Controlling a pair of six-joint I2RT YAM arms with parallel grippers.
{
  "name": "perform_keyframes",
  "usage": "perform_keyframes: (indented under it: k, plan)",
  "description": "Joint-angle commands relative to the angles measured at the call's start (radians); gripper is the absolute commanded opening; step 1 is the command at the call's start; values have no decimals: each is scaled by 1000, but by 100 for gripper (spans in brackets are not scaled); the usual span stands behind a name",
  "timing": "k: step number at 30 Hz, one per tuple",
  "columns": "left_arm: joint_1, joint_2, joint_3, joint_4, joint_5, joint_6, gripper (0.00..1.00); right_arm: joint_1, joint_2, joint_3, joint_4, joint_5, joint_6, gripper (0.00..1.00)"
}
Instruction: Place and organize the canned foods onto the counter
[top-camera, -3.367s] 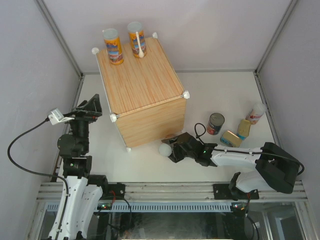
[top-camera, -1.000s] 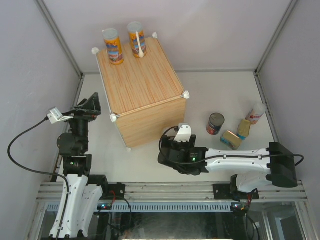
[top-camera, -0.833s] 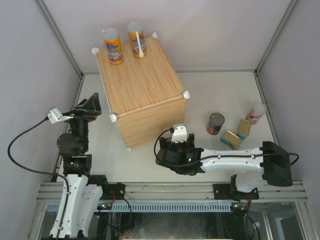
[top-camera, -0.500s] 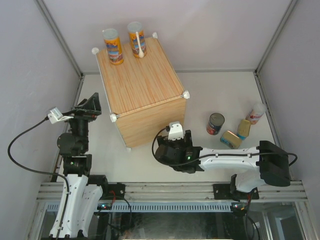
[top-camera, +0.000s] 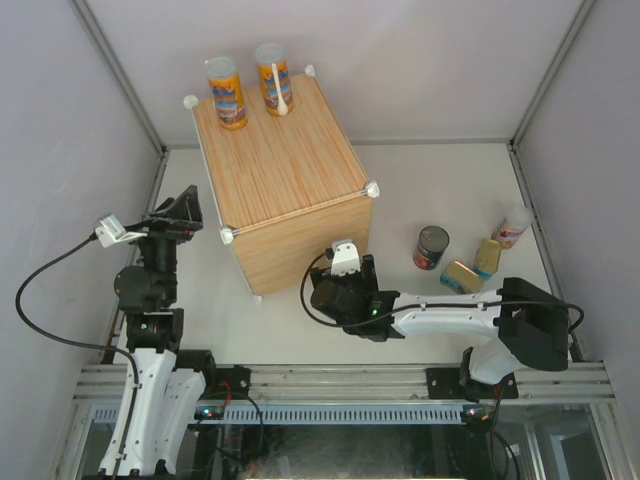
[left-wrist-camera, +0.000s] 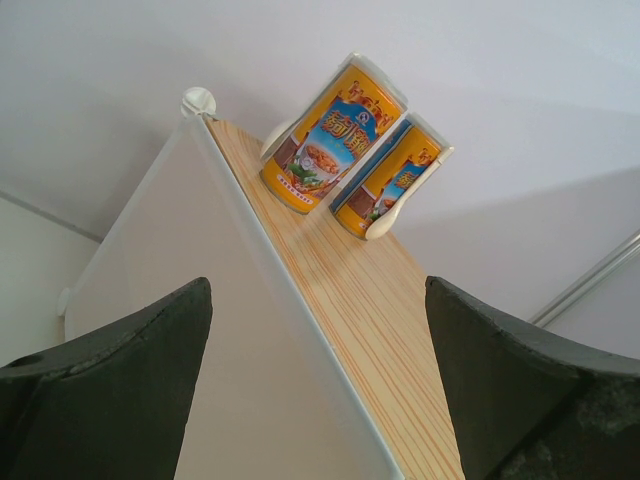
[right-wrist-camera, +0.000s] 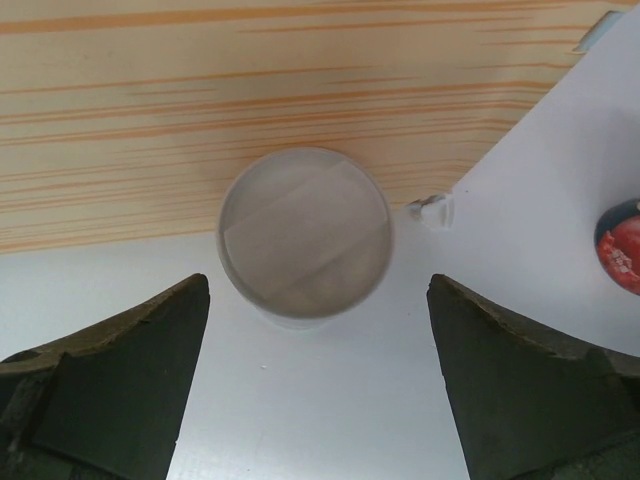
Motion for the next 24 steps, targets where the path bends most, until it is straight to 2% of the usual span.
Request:
perform_keyframes:
  k: [1,24]
  plan:
    - [7,-1,-13,23,19,-11,91,-14,17,-17,126,-18,-49,88]
    - [6,-15,-18,24,19,-14,91,-32,109,-119,387,33,-27,70]
